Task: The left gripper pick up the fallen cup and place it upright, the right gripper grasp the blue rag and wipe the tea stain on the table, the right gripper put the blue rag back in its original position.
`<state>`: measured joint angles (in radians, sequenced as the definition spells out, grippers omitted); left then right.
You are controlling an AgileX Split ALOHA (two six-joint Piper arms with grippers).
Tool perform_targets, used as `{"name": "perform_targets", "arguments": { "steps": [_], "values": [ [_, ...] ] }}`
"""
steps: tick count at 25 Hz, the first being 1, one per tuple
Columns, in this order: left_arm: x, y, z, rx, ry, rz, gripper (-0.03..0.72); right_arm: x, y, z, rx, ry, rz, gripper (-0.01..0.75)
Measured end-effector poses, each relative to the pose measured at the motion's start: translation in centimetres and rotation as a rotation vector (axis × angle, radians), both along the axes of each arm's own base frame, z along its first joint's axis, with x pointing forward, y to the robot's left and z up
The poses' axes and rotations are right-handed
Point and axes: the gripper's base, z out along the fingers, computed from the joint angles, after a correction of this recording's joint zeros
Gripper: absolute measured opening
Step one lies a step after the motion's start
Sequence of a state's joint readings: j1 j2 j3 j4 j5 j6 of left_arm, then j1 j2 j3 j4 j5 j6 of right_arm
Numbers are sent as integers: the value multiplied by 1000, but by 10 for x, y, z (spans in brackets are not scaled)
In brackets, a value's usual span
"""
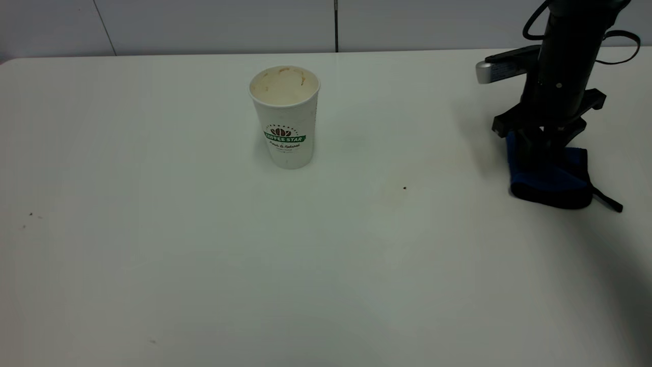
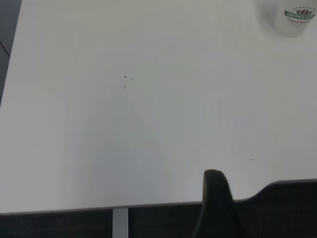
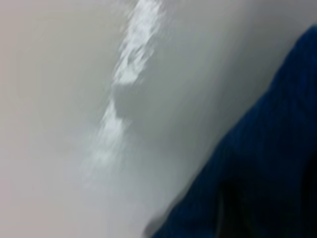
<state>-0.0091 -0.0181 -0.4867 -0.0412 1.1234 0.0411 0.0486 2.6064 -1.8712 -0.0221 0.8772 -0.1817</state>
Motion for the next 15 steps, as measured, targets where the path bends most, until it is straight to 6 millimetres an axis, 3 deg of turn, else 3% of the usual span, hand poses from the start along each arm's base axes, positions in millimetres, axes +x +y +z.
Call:
{"name": "perform_targets", "arguments": {
  "steps": [2, 4, 8, 11, 15],
  "values": [
    [0, 0, 0, 0, 0, 0, 524, -1, 1, 23, 5, 8, -18, 519],
    [0, 0, 0, -1, 0, 1, 524, 2, 3, 58, 22, -44, -37, 561],
    [0, 0, 0, -1, 0, 1, 524, -1, 8, 151, 97, -186, -69, 577],
    [0, 0, 0, -1, 0, 1, 524, -20, 10, 217, 124, -236, -60, 573],
    [0, 0, 0, -1, 0, 1, 524, -72, 7, 293, 128, -318, -47, 562]
  ]
}}
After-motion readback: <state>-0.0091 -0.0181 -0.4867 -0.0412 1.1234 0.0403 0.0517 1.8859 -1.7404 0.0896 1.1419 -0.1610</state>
